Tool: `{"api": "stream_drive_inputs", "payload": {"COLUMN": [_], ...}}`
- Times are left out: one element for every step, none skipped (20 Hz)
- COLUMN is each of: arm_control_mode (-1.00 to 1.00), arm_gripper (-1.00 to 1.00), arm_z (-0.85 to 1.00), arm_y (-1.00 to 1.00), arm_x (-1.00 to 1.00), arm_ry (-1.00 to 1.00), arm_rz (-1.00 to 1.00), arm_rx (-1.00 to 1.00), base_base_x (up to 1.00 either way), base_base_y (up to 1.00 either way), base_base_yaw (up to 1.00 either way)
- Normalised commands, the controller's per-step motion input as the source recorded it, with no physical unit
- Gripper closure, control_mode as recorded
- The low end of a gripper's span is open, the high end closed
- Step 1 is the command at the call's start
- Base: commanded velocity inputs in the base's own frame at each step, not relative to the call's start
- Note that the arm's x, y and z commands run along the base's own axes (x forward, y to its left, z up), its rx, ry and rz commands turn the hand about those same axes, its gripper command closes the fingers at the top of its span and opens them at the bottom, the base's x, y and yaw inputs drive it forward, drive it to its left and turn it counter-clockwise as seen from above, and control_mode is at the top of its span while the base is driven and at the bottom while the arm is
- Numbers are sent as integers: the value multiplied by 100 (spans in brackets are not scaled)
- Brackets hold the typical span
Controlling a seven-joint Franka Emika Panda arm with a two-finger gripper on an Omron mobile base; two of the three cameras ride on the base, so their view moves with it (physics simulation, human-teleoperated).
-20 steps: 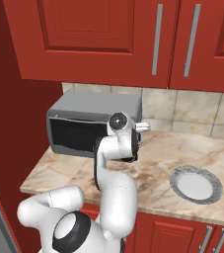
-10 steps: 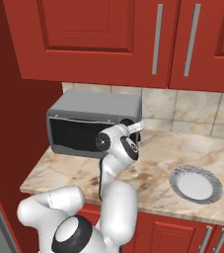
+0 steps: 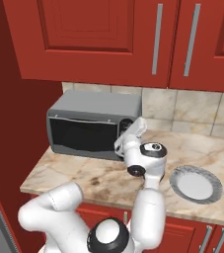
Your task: Pull the toaster oven rack outwards. Pick up the baguette from the plate and place it on the toaster oven rack. Close the toaster oven door fully and set the temperature to the lowest setting.
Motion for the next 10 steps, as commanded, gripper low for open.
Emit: {"api": "stream_drive_inputs", "payload": {"arm_control_mode": [-100,-100,-100,-100,-100,-100,-100,-100,-100,-100], "arm_gripper": [100,100,100,100,100,100,100,100,100,100], "arm_z": [0,0,0,0,0,0,0,0,0,0], "arm_y": [0,0,0,0,0,0,0,0,0,0], "arm_x": [65,66,64,64,61,62,65,61,64,66], "arm_ry": [-53,-53,-52,-49,-50,-50,-49,-51,-49,-49], "arm_rz": [23,23,23,22,22,22,23,23,22,22], "arm_rx": [-52,-52,-52,-53,-53,-52,-53,-54,-57,-59], "base_base_x": [0,0,0,0,0,0,0,0,0,0], "base_base_y": [0,0,0,0,0,0,0,0,0,0], "base_base_yaw": [0,0,0,0,0,0,0,0,0,0]}}
